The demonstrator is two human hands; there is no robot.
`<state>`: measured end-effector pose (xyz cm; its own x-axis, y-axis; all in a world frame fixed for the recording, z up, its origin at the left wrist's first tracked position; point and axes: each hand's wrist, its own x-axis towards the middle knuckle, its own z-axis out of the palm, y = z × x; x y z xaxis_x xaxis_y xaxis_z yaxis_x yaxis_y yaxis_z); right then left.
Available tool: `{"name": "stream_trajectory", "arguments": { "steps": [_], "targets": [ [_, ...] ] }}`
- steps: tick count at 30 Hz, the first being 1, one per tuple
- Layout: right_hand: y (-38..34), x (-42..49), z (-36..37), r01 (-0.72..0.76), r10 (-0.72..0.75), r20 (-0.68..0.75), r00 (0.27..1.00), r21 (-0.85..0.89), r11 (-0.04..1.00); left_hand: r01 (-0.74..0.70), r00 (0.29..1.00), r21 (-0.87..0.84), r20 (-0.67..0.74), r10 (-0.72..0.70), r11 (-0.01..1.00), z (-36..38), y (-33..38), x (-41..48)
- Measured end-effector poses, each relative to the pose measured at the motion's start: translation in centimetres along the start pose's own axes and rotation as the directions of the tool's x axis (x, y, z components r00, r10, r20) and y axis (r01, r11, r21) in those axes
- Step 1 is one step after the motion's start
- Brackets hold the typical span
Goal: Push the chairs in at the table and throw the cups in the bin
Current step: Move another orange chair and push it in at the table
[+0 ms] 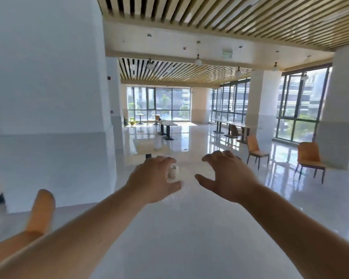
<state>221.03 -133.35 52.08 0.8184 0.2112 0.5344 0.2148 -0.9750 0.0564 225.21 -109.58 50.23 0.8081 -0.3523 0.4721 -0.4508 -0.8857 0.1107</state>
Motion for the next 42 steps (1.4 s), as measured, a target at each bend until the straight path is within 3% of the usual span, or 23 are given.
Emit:
{"name": "stream_trajectory", "arguments": {
  "steps": [8, 12, 19, 25, 30, 34, 38, 42],
  "targets": [
    [-10.1, 20.8, 17.4, 0.308, -0.314, 0.033, 0.949, 0.133, 0.942, 0.263, 0.963, 0.092, -0.076, -0.257, 0.960, 4.6, -21.5, 7.2],
    [-14.6, 30.4, 24.6, 0.404, -0.415, 0.083, 0.906, 0.125, 0.906, 0.342, 0.940, 0.096, -0.020, -0.342, 0.935, 7.8, -31.3, 11.7],
    [-17.2, 46.1, 33.1, 0.448, -0.464, 0.051, 0.884, 0.190, 0.874, 0.398, 0.916, 0.153, -0.017, -0.400, 0.905, 10.4, -44.0, 22.4],
    [-17.5, 58.5, 43.2, 0.481, -0.502, 0.028, 0.864, 0.247, 0.841, 0.451, 0.888, 0.203, 0.002, -0.460, 0.869, 17.0, -53.1, 30.2],
    [-18.9, 70.1, 53.7, 0.555, -0.586, 0.003, 0.810, 0.318, 0.769, 0.603, 0.786, 0.207, 0.010, -0.618, 0.770, 22.5, -62.6, 35.8],
    [-21.2, 78.6, 61.8, 0.561, -0.639, 0.048, 0.768, 0.433, 0.706, 0.749, 0.647, 0.199, -0.015, -0.762, 0.632, 25.1, -68.9, 39.6],
    [-26.3, 84.9, 68.8, 0.588, -0.717, 0.098, 0.690, 0.501, 0.635, 0.834, 0.525, 0.207, -0.015, -0.851, 0.511, 27.6, -74.4, 41.8],
    [-33.4, 89.2, 73.5, 0.662, -0.816, 0.049, 0.576, 0.557, 0.501, 0.888, 0.423, 0.216, -0.040, -0.905, 0.405, 29.4, -80.5, 42.1]
  ]
}}
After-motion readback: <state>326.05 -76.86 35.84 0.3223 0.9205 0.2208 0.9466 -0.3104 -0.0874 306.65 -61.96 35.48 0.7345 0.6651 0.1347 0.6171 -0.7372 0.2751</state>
